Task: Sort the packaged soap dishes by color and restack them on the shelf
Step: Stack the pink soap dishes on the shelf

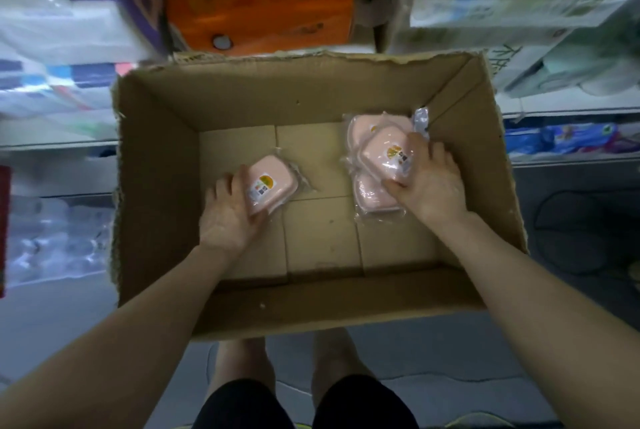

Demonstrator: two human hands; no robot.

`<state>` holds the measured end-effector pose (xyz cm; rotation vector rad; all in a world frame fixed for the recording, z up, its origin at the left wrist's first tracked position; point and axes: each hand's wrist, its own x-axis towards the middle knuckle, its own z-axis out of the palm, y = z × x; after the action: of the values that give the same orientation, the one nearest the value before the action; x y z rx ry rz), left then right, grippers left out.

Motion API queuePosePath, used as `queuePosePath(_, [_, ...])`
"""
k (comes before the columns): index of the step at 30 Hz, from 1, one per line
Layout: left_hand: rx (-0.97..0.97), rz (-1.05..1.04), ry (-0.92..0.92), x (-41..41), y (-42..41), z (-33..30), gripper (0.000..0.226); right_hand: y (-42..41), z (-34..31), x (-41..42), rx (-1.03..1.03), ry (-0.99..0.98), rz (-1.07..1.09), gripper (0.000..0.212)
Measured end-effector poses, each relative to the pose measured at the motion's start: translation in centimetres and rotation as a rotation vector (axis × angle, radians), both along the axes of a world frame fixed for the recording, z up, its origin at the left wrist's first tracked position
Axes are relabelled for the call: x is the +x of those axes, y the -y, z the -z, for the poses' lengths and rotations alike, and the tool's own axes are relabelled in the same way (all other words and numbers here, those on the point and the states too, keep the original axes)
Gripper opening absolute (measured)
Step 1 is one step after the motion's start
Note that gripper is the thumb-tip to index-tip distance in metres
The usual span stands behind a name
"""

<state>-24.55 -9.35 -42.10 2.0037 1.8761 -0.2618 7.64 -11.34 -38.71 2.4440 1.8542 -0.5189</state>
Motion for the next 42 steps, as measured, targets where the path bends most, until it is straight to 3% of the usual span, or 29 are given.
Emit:
queuePosePath(9, [0.015, 0.054, -0.041, 1.4, -0.5, 0.0, 0.093, -1.3, 0.7, -1.2, -0.06, 0.079, -0.029, 0.1])
queuePosePath(12, [-0.085, 0.01, 0.015, 2.4, -1.6, 0.4, 0.098, -1.6, 1.0, -1.4, -0.058, 0.081, -0.034, 0.101])
queuePosePath(19, [-0.124, -0.127, -0.062, 3.4, -2.1, -1.0, 0.105, -1.8, 0.7, -1.4, -0.071, 0.068, -0.041, 0.099])
queuePosePath(22, [-0.143, 0.058, -0.05, 2.9, -1.2, -2.1, 0.085, -1.3, 0.6, -1.5, -0.082, 0.071, -0.056, 0.099])
queuePosePath(26, [-0.117, 0.432, -0.277, 2.4, -1.6, -3.2, 0.103, -0.7, 0.7, -1.8, -0.064, 0.059, -0.056, 0.097])
queuePosePath(29, [-0.03, 0.733, -0.436, 2.5, -3.0, -2.0, 0.102, -0.7, 0.8, -1.9, -0.063, 0.067, -0.057, 0.097])
queuePosePath(33, [-0.037, 0.954, -0.465, 3.6, -4.7, -0.2, 0.097, -0.7, 1.0, -1.9, -0.067, 0.071, -0.06, 0.097])
queuePosePath(37, [0.019, 0.81, -0.26, 3.6, -4.3, -1.0, 0.069, -0.1, 0.0, -2.2, -0.069, 0.071, -0.065, 0.096])
queuePosePath(42, [-0.006, 0.452, -0.021, 1.5, -3.1, -4.7, 0.089, 0.7, -3.3, -3.1, 0.002, 0.062, -0.105, 0.096])
